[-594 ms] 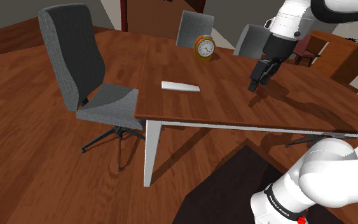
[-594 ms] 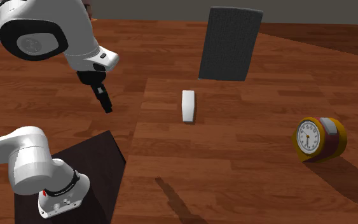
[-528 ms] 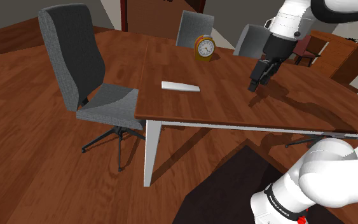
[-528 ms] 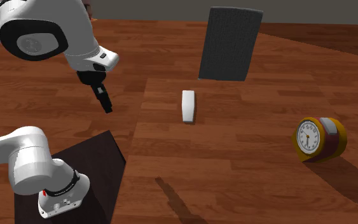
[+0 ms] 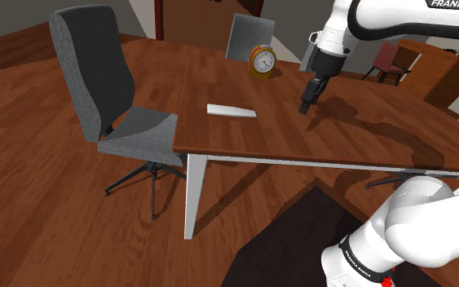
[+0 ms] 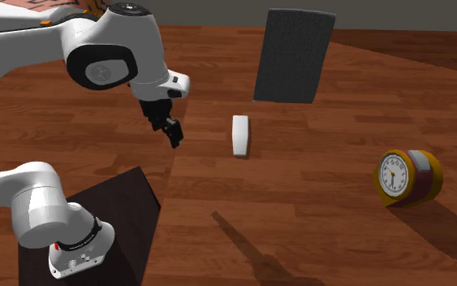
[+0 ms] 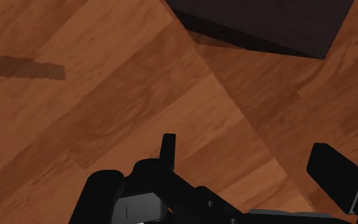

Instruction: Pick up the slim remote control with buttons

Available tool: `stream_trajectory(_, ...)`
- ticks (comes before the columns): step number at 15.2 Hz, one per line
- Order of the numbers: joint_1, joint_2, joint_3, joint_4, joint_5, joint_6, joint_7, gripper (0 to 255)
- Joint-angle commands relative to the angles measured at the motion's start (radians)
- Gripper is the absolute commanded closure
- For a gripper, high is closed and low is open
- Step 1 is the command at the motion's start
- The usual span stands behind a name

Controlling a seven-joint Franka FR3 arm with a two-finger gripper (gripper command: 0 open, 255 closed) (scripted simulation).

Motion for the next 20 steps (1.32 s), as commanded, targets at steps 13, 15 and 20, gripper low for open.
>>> stream_trajectory(13, 0.082, 0.532, -0.115, 0.293, 0.050, 0.250, -0.487, 0)
stream_trajectory(15, 0.086, 0.609, -0.116, 0.355, 0.069, 0.265, -0.553, 0)
stream_trajectory(20, 0.086, 0.800, -0.098, 0.529, 0.115, 0.281, -0.703, 0)
